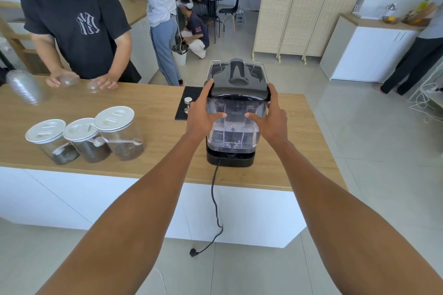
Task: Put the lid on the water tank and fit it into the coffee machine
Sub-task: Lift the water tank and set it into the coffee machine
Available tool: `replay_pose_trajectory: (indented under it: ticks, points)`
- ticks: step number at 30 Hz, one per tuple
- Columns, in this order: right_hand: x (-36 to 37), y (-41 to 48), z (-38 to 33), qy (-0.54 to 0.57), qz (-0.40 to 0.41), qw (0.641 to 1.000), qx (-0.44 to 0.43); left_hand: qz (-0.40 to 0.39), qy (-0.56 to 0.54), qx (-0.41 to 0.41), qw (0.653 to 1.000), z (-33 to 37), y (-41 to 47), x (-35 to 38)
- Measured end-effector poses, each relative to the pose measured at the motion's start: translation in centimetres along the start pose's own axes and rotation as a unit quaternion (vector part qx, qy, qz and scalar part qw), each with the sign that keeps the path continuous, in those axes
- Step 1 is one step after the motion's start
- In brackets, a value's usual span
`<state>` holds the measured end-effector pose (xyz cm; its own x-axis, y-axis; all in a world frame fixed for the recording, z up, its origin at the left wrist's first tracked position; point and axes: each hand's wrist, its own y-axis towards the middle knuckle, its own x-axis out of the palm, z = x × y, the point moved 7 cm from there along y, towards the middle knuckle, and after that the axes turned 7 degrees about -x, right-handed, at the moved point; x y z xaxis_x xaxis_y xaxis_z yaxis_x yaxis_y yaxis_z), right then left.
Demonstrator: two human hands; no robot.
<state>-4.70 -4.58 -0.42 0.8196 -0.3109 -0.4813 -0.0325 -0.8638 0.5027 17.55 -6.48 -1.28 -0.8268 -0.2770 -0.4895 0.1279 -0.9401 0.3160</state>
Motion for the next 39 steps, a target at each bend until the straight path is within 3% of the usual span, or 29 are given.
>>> replay_pose_trajectory:
  ticks: [14,24,39]
  points:
    - [2.0,-1.5,3.0,-0.037,-0.005,0.999,0.031,-0.015,-0.031,-0.029,0.999,-3.0,-1.1,1.4]
    - [2.2,-1.8,4.6,-0.038,0.004,0.999,0.027,-0.018,-0.022,0.005,1.000,-4.3,-1.1,1.5]
    - [2.0,-2.5,3.6,-0.065,-0.016,0.997,0.031,-0.025,-0.018,-0.009,0.999,-4.6,-1.8,1.9]
